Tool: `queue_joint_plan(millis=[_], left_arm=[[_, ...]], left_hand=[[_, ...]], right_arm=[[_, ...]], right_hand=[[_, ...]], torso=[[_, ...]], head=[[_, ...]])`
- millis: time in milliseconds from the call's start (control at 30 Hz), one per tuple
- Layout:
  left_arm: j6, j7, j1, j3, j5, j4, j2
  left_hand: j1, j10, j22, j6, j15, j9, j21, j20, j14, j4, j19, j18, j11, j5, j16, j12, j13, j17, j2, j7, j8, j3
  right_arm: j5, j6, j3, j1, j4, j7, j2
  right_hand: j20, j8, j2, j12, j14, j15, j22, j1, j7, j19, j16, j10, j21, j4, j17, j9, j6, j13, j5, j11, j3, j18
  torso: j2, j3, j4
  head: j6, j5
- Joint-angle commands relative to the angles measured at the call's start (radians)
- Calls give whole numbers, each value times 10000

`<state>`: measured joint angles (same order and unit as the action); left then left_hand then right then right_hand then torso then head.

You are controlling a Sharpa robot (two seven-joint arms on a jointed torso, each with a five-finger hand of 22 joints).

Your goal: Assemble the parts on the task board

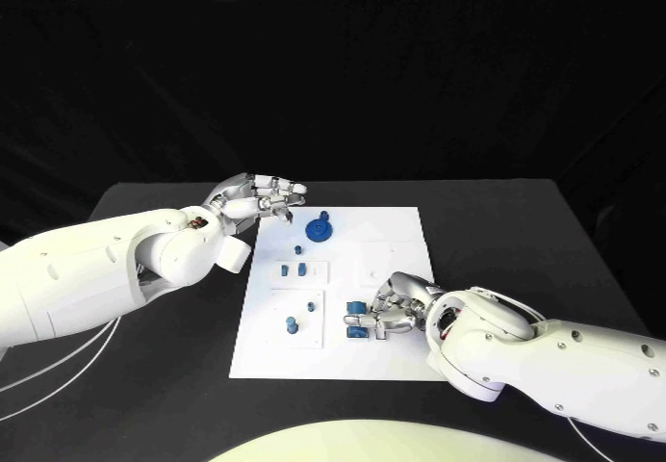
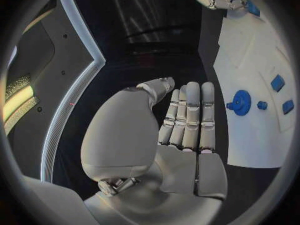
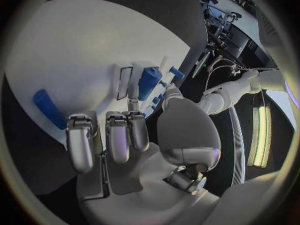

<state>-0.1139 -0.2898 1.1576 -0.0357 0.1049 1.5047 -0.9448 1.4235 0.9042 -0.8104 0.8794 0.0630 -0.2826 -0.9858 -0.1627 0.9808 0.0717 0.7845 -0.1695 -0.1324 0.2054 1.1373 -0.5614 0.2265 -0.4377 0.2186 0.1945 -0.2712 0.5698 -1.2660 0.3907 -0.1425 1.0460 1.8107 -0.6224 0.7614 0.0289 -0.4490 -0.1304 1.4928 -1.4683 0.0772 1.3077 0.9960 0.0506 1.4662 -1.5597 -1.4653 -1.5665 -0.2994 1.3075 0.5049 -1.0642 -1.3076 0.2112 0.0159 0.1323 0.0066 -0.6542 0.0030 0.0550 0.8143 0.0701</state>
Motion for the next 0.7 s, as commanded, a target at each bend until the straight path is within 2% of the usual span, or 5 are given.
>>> queue_joint_plan(millis=[33,167,300,500,700], left_arm=[[129,-32,4,6,-15,10,0],[125,-20,4,6,-15,6,-12],[113,-20,4,5,-16,5,-28],[99,-32,4,4,-16,9,-42],[102,-33,4,3,-16,5,-42]], left_hand=[[-33,-54,15,-98,-20,17,56,-17,-55,27,63,-142,32,24,14,-34,-13,16,-24,2,-42,25],[-36,-58,18,-102,-19,18,61,-17,-59,31,64,-141,30,25,13,-37,-16,17,-28,5,-43,26],[-36,-58,18,-102,-19,18,61,-17,-59,31,64,-141,30,25,13,-37,-16,17,-28,5,-43,26],[-34,-61,20,-104,-18,20,66,-17,-62,34,65,-141,29,26,12,-41,-17,19,-34,6,-45,30],[-34,-61,20,-104,-18,20,66,-17,-62,34,65,-141,29,26,12,-41,-17,19,-34,6,-45,30]], right_arm=[[-260,30,-1,-15,109,258,93],[-211,41,0,-18,302,607,308],[-118,-68,0,-20,490,965,542],[-29,-329,-1,-29,627,1240,737],[-40,-458,-1,-64,640,1259,774]], right_hand=[[-42,-48,59,-44,-974,59,2631,-47,-9,1046,-19,-645,-43,19,2388,15,86,-2052,-30,59,-9,-66],[-43,-104,197,-34,-977,62,2631,421,-14,1046,-24,-656,-43,44,2402,13,117,-2072,40,64,-187,-66],[-51,-159,206,-5,-984,72,2631,1431,-26,1046,-36,-679,-43,74,2436,-16,164,-2110,-2,75,-440,-66],[-54,-172,-59,-3,-989,71,2631,2248,-21,1046,-45,-688,-43,67,2462,-95,168,-2130,-551,74,-858,-66],[-51,-157,-217,1,-993,68,2631,2628,-17,1046,-52,-693,-43,87,2481,-152,169,-2142,-613,71,-1114,-66]], torso=[[-5,6,-4],[-3,6,-10],[-3,3,5],[-3,5,7],[-1,1,-5]], head=[[3,6],[5,25],[12,55],[28,86],[33,71]])
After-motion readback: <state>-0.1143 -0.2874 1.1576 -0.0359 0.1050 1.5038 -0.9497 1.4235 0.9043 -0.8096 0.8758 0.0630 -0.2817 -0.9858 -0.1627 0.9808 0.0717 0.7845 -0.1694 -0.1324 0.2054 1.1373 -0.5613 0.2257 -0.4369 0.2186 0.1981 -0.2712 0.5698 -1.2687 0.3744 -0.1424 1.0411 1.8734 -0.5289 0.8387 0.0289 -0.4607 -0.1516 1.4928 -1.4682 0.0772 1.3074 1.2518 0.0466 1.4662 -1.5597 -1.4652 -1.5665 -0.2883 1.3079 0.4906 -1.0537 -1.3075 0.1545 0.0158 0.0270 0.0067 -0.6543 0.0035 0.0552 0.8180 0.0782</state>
